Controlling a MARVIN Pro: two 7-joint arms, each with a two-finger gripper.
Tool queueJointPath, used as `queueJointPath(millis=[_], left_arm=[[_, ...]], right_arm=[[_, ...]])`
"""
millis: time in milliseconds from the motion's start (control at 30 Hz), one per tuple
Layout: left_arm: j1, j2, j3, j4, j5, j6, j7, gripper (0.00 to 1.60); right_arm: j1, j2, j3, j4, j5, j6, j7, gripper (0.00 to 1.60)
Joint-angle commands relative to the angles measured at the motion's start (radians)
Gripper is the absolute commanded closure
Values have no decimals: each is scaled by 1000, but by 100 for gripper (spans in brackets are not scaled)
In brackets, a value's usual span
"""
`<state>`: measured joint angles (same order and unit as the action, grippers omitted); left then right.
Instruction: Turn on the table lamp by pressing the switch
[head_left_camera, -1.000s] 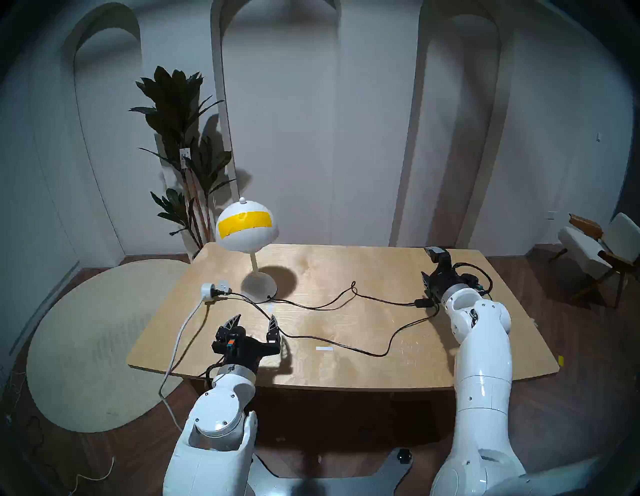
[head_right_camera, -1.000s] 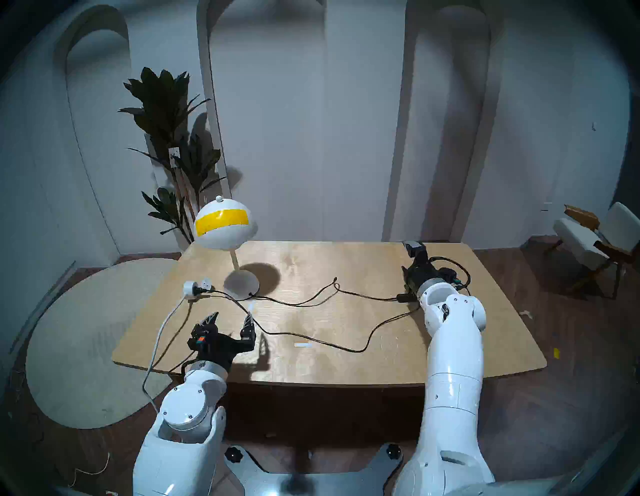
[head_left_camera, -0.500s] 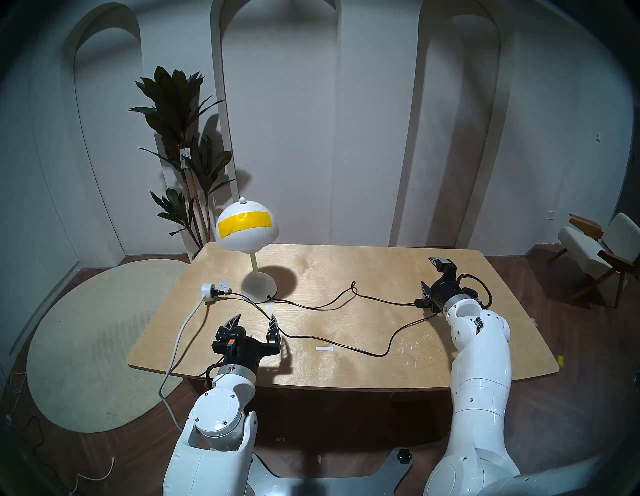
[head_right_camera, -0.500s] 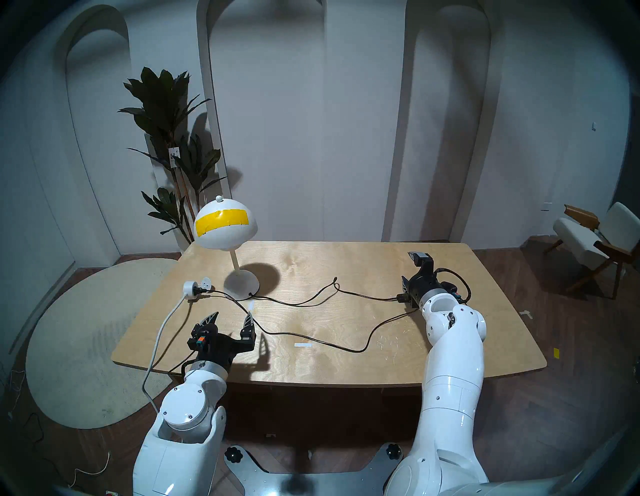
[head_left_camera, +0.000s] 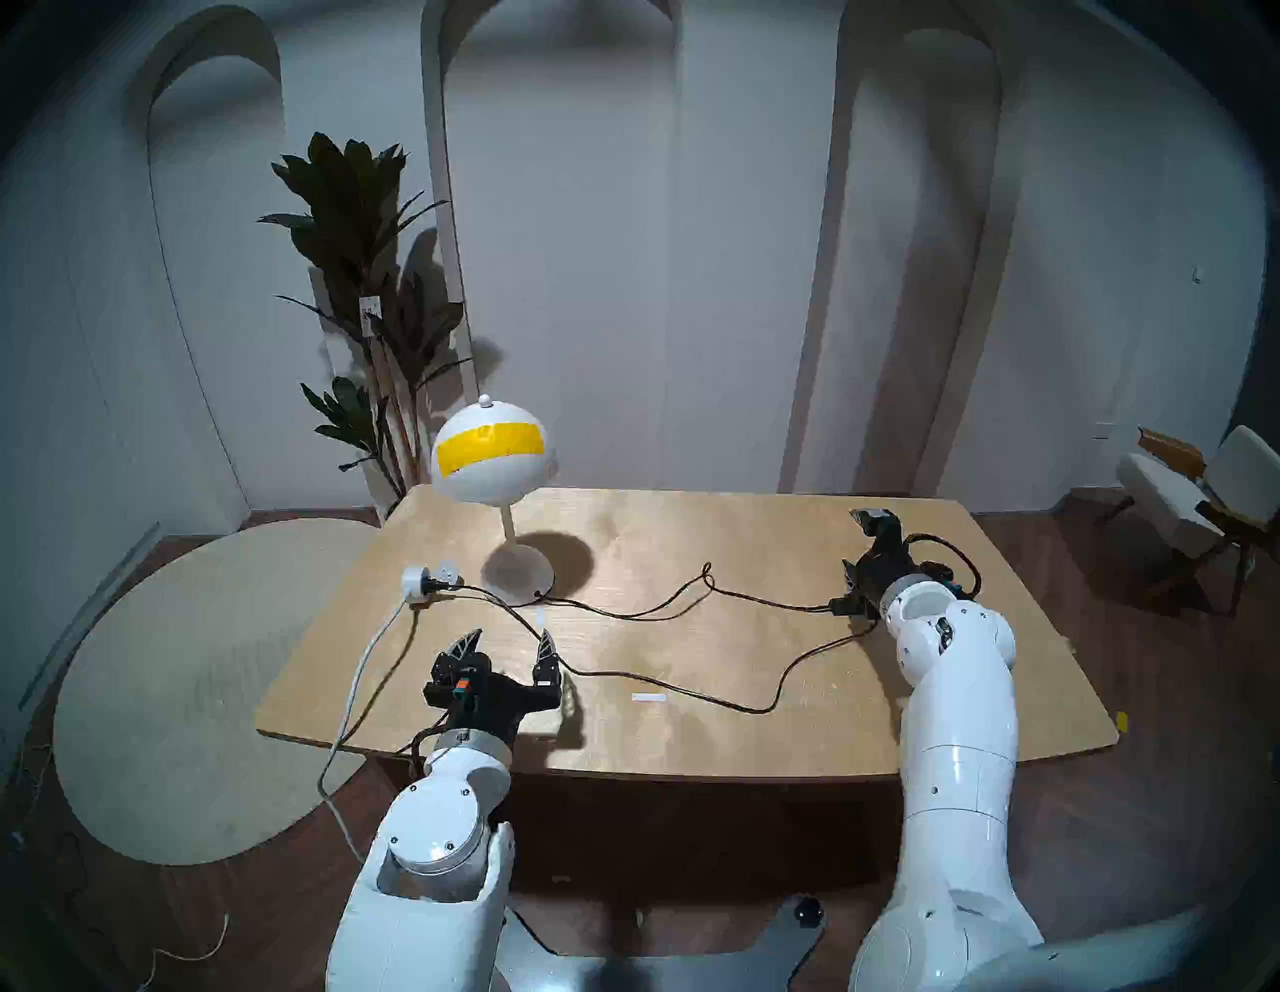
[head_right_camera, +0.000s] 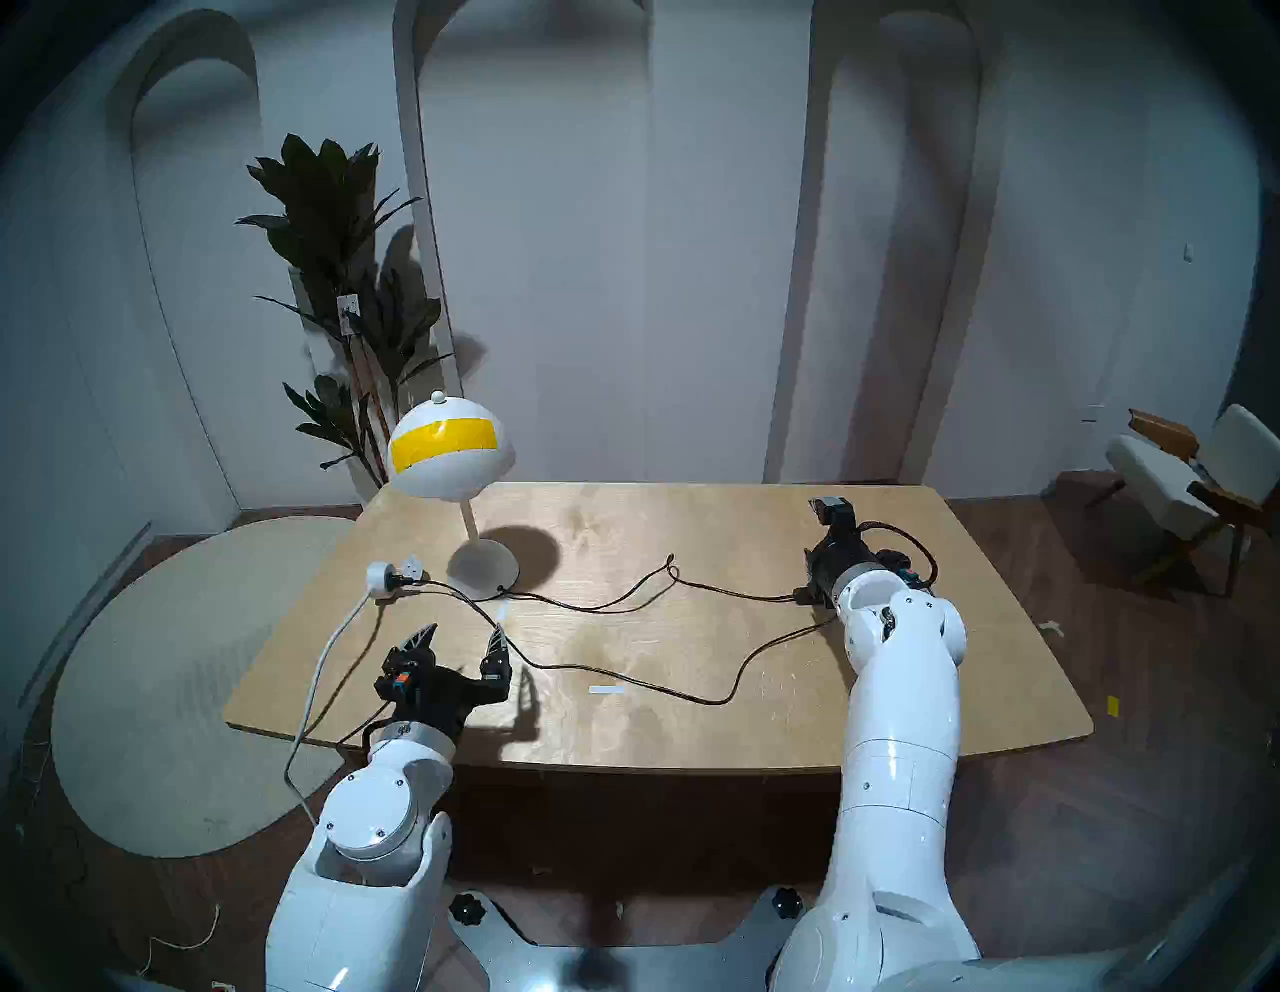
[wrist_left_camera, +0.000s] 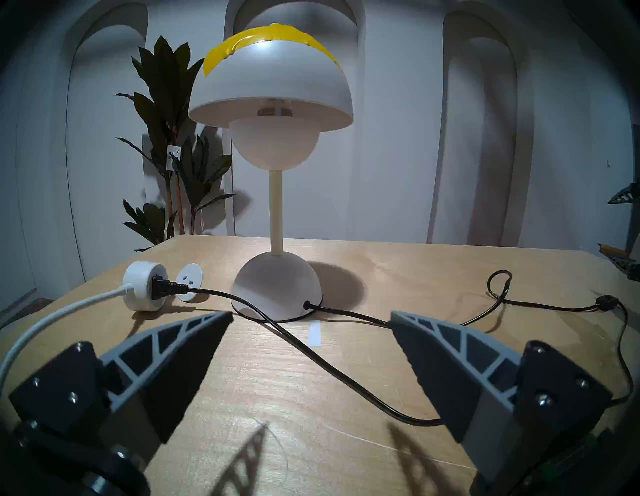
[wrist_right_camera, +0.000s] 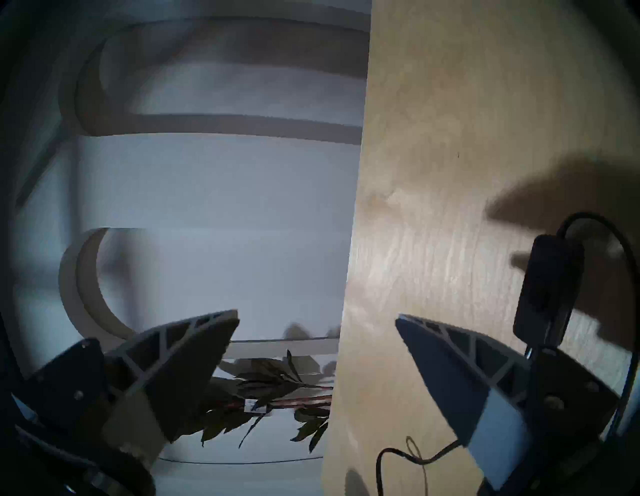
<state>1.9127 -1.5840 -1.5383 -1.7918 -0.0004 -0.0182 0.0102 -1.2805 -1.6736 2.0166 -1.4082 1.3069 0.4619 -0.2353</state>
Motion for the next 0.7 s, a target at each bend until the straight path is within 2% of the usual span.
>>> queueJointPath(millis=[0,367,667], left_arm=[[-5,0,-1,-22,-1,-4,-1,0],[-5,0,-1,-22,-1,-4,-1,0],[-5,0,-1,-21,-1,-4,-1,0]], right_arm=[[0,-2,-4,-32,-11,-16,8,0],[-57,-15,-11,-60,-7,-10,11,0],[-64,-11,-14,-60,-12,-13,23,0]])
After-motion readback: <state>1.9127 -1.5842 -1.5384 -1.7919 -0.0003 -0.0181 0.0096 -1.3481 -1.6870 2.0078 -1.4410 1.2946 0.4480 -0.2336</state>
